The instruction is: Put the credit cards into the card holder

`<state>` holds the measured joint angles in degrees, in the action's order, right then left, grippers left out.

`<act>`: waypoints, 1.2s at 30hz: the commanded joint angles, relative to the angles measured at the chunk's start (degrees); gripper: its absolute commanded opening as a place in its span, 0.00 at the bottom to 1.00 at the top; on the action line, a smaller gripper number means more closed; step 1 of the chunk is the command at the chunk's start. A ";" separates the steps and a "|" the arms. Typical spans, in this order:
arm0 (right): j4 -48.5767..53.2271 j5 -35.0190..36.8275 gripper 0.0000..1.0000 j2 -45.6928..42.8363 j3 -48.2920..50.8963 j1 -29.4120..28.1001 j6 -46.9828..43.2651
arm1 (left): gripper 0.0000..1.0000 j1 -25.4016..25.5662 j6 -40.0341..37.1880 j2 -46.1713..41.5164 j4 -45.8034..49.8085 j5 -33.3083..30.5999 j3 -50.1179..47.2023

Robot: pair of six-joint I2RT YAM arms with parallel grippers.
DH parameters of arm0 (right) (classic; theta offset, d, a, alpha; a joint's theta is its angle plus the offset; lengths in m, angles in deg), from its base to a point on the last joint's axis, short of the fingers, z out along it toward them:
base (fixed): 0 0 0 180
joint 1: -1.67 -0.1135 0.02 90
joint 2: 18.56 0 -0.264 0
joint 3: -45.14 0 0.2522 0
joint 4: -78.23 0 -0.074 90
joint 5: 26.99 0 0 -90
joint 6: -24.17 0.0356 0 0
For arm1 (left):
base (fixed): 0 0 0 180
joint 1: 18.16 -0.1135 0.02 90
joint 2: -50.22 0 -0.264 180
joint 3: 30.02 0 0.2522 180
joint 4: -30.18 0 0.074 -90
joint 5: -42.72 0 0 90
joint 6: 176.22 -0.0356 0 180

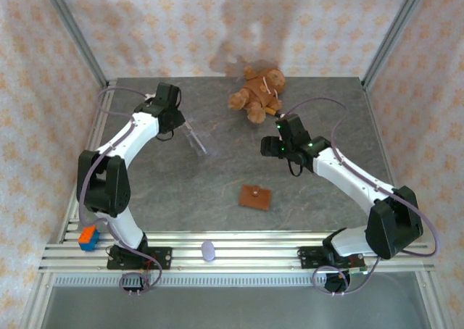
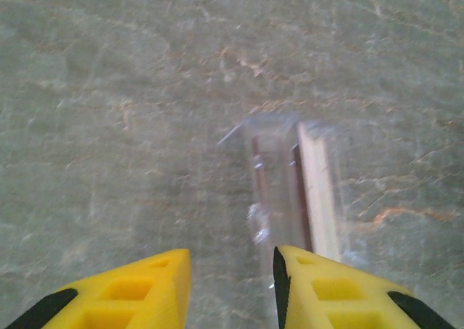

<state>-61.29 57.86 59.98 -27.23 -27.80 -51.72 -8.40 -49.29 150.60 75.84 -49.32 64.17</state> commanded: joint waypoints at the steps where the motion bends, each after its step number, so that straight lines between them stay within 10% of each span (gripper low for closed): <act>1: 2.14 1.61 0.78 -1.02 -1.24 -0.15 0.01 | 0.37 0.08 -1.12 2.31 1.56 0.35 2.29; 17: 4.64 1.42 0.76 -3.72 -1.59 -0.15 -0.02 | 0.11 0.17 -2.67 7.15 0.09 -0.44 3.61; 36: 4.38 -1.26 0.76 -7.73 -0.26 -0.16 0.73 | 0.31 0.17 -2.46 6.73 0.35 3.32 7.80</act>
<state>-57.53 56.94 53.56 -27.25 -27.80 -51.30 -8.40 -51.70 158.47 75.42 -47.16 69.98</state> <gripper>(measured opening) 0.761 0.305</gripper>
